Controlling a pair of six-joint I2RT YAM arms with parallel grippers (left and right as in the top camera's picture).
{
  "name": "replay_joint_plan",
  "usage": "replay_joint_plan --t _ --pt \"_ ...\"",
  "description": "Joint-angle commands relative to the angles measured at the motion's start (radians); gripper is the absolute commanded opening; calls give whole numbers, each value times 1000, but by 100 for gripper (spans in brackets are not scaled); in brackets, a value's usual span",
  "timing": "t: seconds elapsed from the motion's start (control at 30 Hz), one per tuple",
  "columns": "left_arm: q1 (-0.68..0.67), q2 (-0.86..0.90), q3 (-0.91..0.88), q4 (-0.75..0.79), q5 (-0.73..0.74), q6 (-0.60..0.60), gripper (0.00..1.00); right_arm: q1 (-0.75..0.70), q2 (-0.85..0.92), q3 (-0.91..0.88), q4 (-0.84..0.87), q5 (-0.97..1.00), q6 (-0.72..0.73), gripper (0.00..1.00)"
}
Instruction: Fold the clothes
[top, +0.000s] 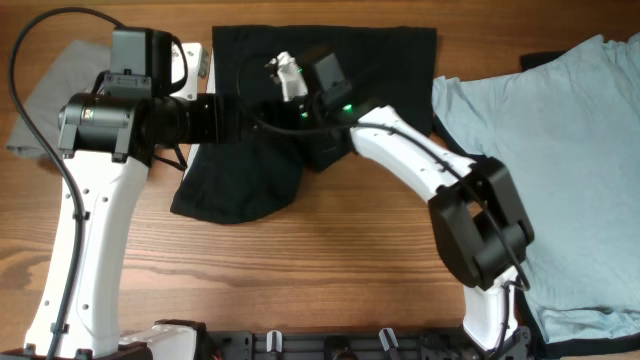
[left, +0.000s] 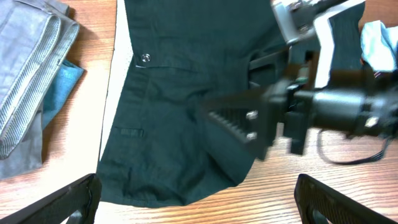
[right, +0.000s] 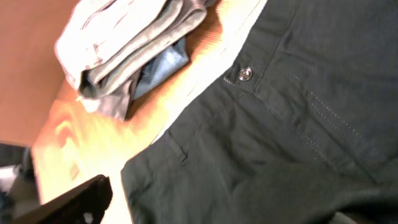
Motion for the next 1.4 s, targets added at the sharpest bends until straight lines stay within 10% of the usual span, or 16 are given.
replay_joint_plan --t 0.0,0.4,0.53,0.67,1.17,1.37 --pt "-2 -20 0 3 -3 16 100 28 73 3 -2 125 -10 99" --pt "-2 -20 0 3 -3 16 100 -155 -224 8 -468 8 -163 98" --pt "-2 -20 0 3 -3 16 100 -188 -211 -17 -615 61 -152 66" --pt "-2 -20 0 3 -3 16 100 -188 -164 -77 -573 61 -105 50" --pt "-2 -20 0 3 -3 16 100 -184 -6 -112 -206 -94 -83 50" --pt "-2 -20 0 3 -3 16 100 -186 -8 -111 -119 -94 -81 4"
